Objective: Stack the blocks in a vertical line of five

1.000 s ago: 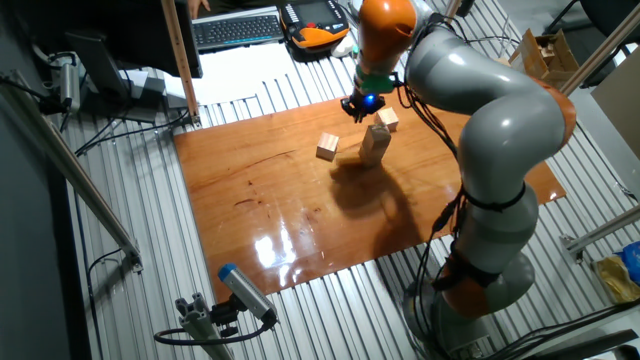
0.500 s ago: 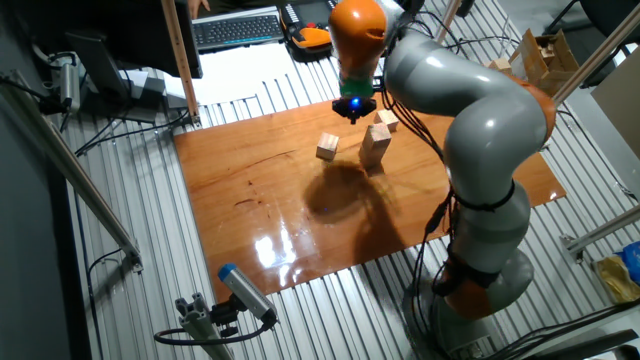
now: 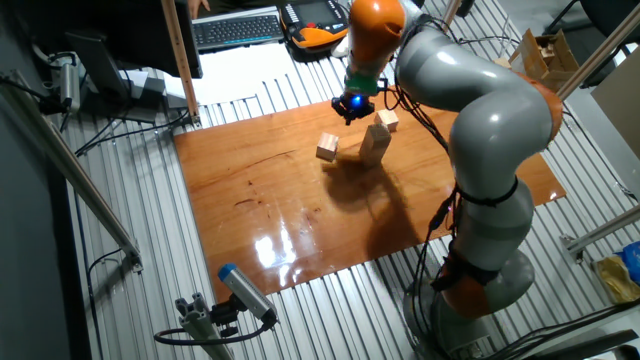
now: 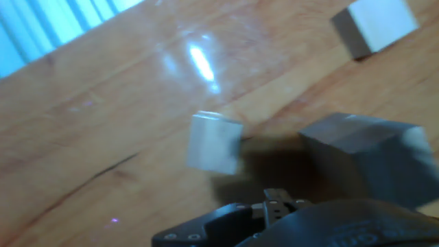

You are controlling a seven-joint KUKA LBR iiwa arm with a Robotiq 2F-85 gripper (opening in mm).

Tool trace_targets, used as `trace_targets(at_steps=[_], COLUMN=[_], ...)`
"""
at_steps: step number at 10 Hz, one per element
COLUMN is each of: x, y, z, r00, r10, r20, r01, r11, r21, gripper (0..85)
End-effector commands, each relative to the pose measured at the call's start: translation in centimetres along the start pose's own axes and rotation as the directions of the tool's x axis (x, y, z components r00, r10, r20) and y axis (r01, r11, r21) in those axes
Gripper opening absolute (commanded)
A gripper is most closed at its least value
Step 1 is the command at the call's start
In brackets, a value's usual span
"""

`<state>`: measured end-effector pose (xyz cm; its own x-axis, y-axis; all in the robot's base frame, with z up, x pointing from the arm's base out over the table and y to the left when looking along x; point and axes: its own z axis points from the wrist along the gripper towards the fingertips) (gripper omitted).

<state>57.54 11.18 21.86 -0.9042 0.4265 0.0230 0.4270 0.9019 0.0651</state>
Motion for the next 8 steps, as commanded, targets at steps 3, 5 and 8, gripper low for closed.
trace_targets(at_steps=[3,5,8], x=[0.0,-0.2,-0.5], y=[0.5,0.9,1.3], z=[1.1,2.0,3.8], r00=[0.999,0.996,0.995], r10=[-0.008,0.033,0.074], r20=[0.033,0.084,0.073], r01=[0.007,-0.042,-0.081], r11=[1.000,0.994,0.993], r21=[0.029,0.098,0.091], gripper=[0.0,0.0,0.0])
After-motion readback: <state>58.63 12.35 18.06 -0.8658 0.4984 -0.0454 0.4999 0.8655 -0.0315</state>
